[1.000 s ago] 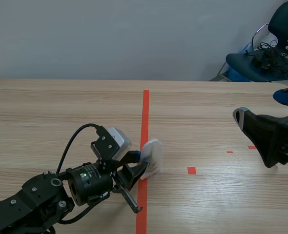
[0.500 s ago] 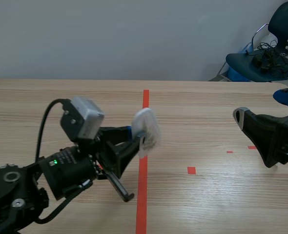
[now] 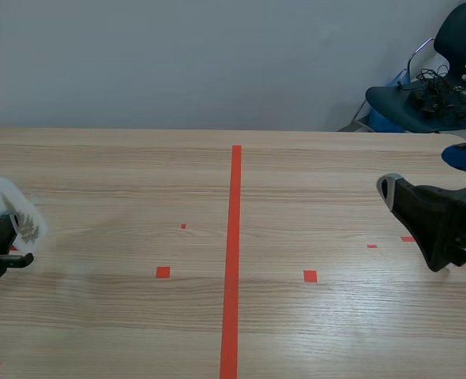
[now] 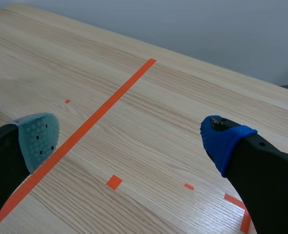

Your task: Do the leaf sorting experiment

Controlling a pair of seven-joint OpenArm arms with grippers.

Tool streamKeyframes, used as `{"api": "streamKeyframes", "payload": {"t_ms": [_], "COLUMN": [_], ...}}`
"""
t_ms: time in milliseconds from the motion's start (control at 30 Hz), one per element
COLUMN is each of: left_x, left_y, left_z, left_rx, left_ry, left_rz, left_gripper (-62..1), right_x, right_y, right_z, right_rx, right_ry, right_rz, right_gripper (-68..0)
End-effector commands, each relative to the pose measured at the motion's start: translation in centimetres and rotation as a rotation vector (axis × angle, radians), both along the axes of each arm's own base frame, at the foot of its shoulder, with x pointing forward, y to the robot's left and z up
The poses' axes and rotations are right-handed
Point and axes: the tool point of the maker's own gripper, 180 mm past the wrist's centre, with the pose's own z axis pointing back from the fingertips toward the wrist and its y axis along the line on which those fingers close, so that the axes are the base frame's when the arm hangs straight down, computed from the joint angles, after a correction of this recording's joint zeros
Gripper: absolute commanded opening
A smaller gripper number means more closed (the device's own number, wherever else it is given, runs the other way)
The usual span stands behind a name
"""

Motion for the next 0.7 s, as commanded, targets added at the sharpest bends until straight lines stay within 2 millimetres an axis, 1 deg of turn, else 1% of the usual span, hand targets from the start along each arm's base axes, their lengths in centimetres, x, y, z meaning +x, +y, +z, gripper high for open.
{"api": "streamKeyframes", "payload": {"t_ms": [0, 67, 167, 200, 233, 300, 400, 433, 467, 533, 600, 667], "left_x": [0.8, 0.8, 0.8, 0.8, 0.8, 0.8, 0.9, 1.0, 1.1, 1.4, 1.7, 1.8], "left_y": [0.7, 1.7, 2.8, 2.9, 3.0, 3.0, 3.3, 3.4, 3.6, 3.8, 3.6, 2.5], "left_z": [0.6, -0.1, -1.0, -1.0, -1.0, -0.8, -0.3, 0.2, 0.7, 2.4, 4.9, 7.6], "left_rx": [0.008, 0.012, 0.015, 0.016, 0.016, 0.017, 0.026, 0.033, 0.042, 0.066, 0.073, 0.078], "left_ry": [-0.037, -0.032, -0.011, -0.014, -0.017, -0.033, -0.051, -0.067, -0.082, -0.123, -0.175, -0.231], "left_rz": [0.008, 0.037, 0.065, 0.070, 0.072, 0.073, 0.071, 0.068, 0.063, 0.041, 0.006, -0.060], "left_gripper": [-55.2, -55.2, -55.1, -54.8, -52.6, -44.0, -26.7, -22.2, -18.9, -17.1, -15.6, -9.6], "right_x": [0.5, 0.5, 0.5, 0.5, 0.5, 0.5, 0.5, 0.5, 0.5, 0.5, 0.5, 0.5], "right_y": [-0.5, -0.5, -0.5, -0.5, -0.5, -0.5, -0.5, -0.5, -0.5, -0.5, -0.5, -0.5], "right_z": [1.0, 1.0, 1.0, 1.0, 1.0, 1.0, 1.0, 1.0, 1.0, 1.0, 1.0, 1.1], "right_rx": [0.000, 0.000, 0.000, 0.000, 0.000, 0.000, 0.000, 0.000, 0.000, 0.000, 0.000, 0.000], "right_ry": [-0.033, -0.033, -0.033, -0.033, -0.033, -0.033, -0.033, -0.033, -0.033, -0.033, -0.033, -0.034], "right_rz": [-0.003, -0.003, -0.003, -0.003, -0.003, -0.003, -0.003, -0.003, -0.003, -0.003, -0.003, -0.004], "right_gripper": [-8.0, -8.0, -8.0, -8.0, -8.0, -8.0, -8.0, -8.0, -8.0, -8.0, -8.0, -8.0]}}
